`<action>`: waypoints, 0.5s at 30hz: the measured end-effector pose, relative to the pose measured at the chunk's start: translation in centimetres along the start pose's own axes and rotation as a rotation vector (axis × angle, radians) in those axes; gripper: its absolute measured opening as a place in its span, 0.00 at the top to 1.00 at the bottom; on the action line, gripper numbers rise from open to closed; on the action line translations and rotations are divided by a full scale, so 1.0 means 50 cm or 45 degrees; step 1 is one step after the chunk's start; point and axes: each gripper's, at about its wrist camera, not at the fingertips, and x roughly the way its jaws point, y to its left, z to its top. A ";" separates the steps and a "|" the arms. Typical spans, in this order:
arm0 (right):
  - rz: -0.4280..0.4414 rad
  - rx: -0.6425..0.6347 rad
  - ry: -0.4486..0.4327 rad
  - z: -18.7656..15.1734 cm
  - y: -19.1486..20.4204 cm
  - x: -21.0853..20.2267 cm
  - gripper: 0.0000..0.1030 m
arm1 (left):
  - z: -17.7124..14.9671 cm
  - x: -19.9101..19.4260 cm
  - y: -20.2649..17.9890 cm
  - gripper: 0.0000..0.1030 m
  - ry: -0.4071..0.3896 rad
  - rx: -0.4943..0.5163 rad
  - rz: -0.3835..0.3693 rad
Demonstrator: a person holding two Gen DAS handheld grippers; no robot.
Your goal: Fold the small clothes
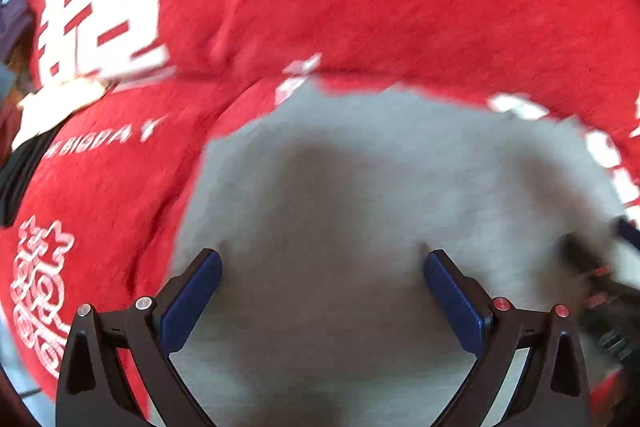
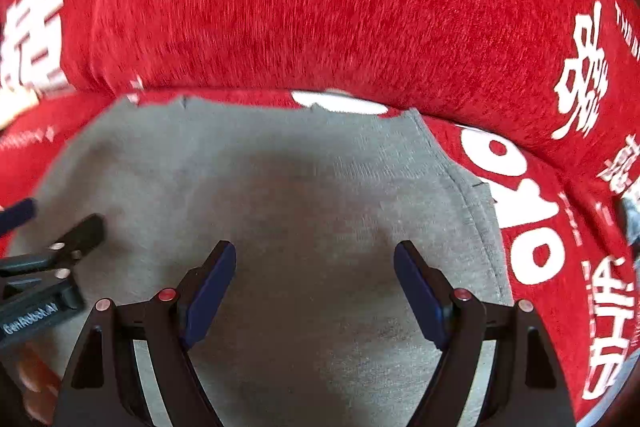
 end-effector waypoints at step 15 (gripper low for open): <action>-0.048 0.286 -0.025 -0.112 -0.109 -0.118 0.18 | -0.092 -0.105 0.054 0.00 -0.061 -0.068 -0.039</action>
